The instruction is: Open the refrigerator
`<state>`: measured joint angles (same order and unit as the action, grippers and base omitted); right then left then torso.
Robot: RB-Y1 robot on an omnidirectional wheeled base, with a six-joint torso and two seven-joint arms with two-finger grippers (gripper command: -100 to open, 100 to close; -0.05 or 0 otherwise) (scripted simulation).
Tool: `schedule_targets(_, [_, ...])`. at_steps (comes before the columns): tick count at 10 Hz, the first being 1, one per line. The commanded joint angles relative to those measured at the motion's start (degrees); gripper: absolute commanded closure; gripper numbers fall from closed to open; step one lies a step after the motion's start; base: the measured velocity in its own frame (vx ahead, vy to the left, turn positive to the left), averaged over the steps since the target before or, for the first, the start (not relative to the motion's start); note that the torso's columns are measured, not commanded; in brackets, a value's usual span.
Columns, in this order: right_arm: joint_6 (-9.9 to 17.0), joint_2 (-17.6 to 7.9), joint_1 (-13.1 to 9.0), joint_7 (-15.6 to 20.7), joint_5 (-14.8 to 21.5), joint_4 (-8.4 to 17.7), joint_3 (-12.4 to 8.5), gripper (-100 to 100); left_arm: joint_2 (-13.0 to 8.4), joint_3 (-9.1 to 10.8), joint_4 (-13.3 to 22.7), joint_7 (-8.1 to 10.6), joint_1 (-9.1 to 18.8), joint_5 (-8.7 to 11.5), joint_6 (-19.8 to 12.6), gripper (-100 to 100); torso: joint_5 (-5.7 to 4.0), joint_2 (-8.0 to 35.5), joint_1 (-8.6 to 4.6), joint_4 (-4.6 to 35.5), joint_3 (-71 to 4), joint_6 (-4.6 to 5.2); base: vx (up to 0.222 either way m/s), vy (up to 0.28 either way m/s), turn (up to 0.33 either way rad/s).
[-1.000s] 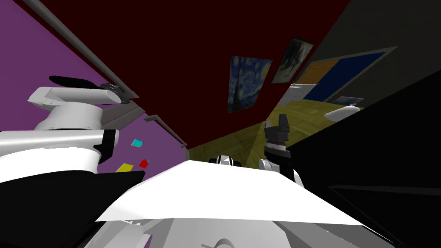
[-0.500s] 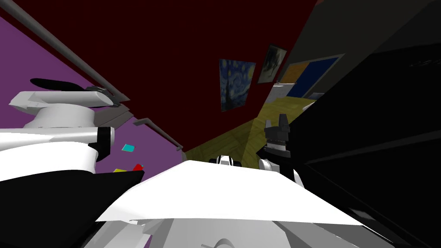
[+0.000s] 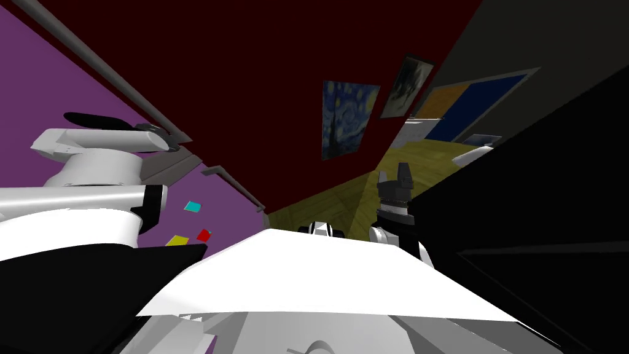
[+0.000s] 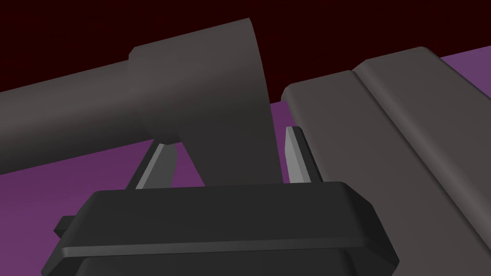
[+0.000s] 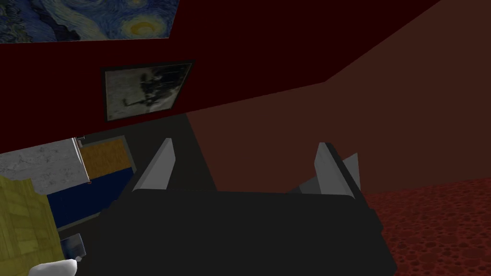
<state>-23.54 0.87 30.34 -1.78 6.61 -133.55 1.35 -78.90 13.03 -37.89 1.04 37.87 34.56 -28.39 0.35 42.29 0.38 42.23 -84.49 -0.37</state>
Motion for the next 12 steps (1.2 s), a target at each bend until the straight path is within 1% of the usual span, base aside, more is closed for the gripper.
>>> schedule_targets(1, [0.0,0.0,0.0,0.0,0.0,0.0,0.0,0,1.21,-1.42,-3.87,0.35,-0.5,1.53,-1.42,100,0.01,-0.01,0.32,0.05,-0.04,-0.07,0.146,-0.003,0.338])
schedule_targets(2, [0.0,0.0,0.0,0.0,0.0,0.0,0.0,0,1.21,-1.42,-5.54,0.35,-0.5,1.53,-1.42,100,0.02,0.13,0.53,0.12,0.0,-0.15,0.061,-0.026,0.103])
schedule_targets(3, [0.0,0.0,-0.03,0.0,0.0,0.01,0.01,0,2.24,-2.5,-8.25,1.35,-1.01,2.67,-2.61,100,-0.05,0.23,0.49,0.14,0.04,0.24,0.103,0.014,0.287])
schedule_targets(4, [0.0,0.0,-0.01,0.0,0.0,0.0,0.0,0,2.24,-2.5,-10.3,1.35,-1.01,2.67,-2.61,100,-0.05,0.09,0.4,0.13,0.02,-0.07,0.12,-0.002,0.306])
schedule_targets(5, [0.0,0.0,-0.01,0.0,0.0,0.0,0.0,0,2.24,-2.5,-10.3,1.35,-1.3,2.67,-2.61,100,-0.08,0.14,0.41,0.16,0.03,-0.18,0.052,-0.029,0.099])
schedule_targets(6, [0.01,0.0,-0.03,0.0,0.0,0.01,0.01,0,3.27,-3.58,-13.62,2.35,-1.51,3.8,-3.8,100,-0.18,0.16,0.44,0.19,-0.03,0.13,0.122,0.009,0.292])
schedule_targets(7, [0.0,0.0,-0.01,0.0,0.0,0.0,0.0,0,3.27,-3.58,-15.05,2.35,-1.51,3.8,-3.8,100,-0.15,-0.09,0.38,0.12,-0.11,-0.02,0.126,0.006,0.371])
schedule_targets(8, [0.0,0.0,-0.01,0.0,0.0,0.0,0.01,0,3.27,-3.58,-15.05,2.35,-1.51,3.8,-3.8,100,-0.24,-0.06,0.62,0.24,-0.18,-0.23,0.05,-0.023,0.086])
schedule_targets(9, [0.01,0.0,-0.03,0.0,0.0,0.01,0.01,0,4.31,-4.66,-17.06,3.35,-2.02,4.94,-5.0,100,-0.26,0.06,0.62,0.26,-0.14,0.09,0.11,0.006,0.26])
schedule_targets(10, [0.0,0.0,-0.01,0.0,0.0,0.0,0.0,0,4.31,-4.66,-19.1,3.35,-2.02,4.94,-5.0,100,-0.16,-0.05,0.55,0.2,-0.12,-0.18,0.126,-0.018,0.349])
schedule_targets(11, [0.0,0.0,-0.01,0.0,0.0,0.0,0.0,0,5.34,-5.74,-21.31,4.34,-2.53,6.08,-6.19,100,-0.18,0.04,0.56,0.26,-0.09,-0.31,0.179,-0.026,0.342])
schedule_targets(12, [0.0,0.0,0.0,0.0,0.0,0.0,0.0,0,5.34,-5.74,-24.57,4.34,-2.53,6.08,-6.19,100,0.0,0.04,0.45,0.13,-0.01,-0.23,0.152,-0.027,0.343])
